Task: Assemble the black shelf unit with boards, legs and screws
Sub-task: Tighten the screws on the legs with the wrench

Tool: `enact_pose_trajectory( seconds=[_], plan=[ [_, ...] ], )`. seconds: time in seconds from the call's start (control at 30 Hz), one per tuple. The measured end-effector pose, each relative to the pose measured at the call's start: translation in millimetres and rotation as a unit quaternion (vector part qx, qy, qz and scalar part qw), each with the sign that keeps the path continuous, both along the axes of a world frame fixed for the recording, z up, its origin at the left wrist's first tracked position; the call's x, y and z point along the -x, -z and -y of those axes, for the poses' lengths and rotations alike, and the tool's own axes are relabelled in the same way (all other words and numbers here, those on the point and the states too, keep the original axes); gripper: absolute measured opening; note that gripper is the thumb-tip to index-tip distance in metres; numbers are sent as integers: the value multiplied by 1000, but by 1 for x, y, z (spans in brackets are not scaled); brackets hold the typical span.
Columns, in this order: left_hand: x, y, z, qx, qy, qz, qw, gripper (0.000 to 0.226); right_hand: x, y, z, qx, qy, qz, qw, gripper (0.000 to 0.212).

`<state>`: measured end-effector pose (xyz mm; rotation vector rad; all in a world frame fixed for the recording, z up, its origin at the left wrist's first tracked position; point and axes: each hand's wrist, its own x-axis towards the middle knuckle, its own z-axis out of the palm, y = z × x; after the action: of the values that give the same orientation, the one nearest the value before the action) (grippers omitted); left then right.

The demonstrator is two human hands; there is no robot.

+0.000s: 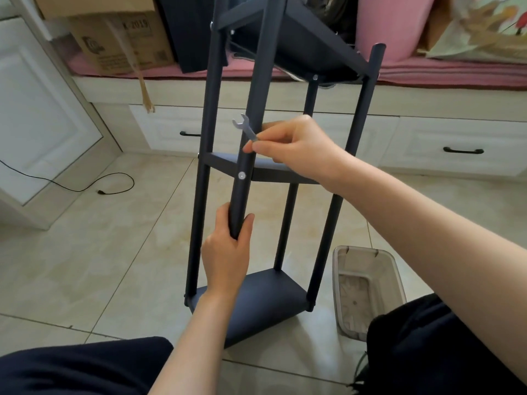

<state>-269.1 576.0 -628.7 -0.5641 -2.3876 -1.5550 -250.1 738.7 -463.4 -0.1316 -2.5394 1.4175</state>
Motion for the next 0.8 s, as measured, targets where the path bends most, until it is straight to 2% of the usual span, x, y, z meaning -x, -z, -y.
enact_pose_trajectory(
  seconds=[0.17, 0.33, 0.43, 0.6, 0.7, 0.8],
  plan=[
    [9, 4, 1, -14, -13, 8, 1000, 15, -19, 35, -7, -3, 77, -33, 996, 14],
    [16, 5, 1, -18, -19, -4, 1000, 25, -33, 75, -6, -28, 82, 113, 990, 20],
    [14, 5, 0, -21, -5, -15, 1000, 34, -28, 89, 6, 8, 81, 146, 986, 21],
    [11, 2, -1, -35, 12, -33, 999, 45, -15, 105, 27, 88, 98, 127, 983, 24],
    [10, -1, -2, -58, 26, -32, 997, 38, -9, 106, 30, 163, 126, 85, 975, 23],
    [9, -2, -4, -71, 24, -26, 997, 30, -4, 105, 32, 180, 124, 46, 975, 22]
  ],
)
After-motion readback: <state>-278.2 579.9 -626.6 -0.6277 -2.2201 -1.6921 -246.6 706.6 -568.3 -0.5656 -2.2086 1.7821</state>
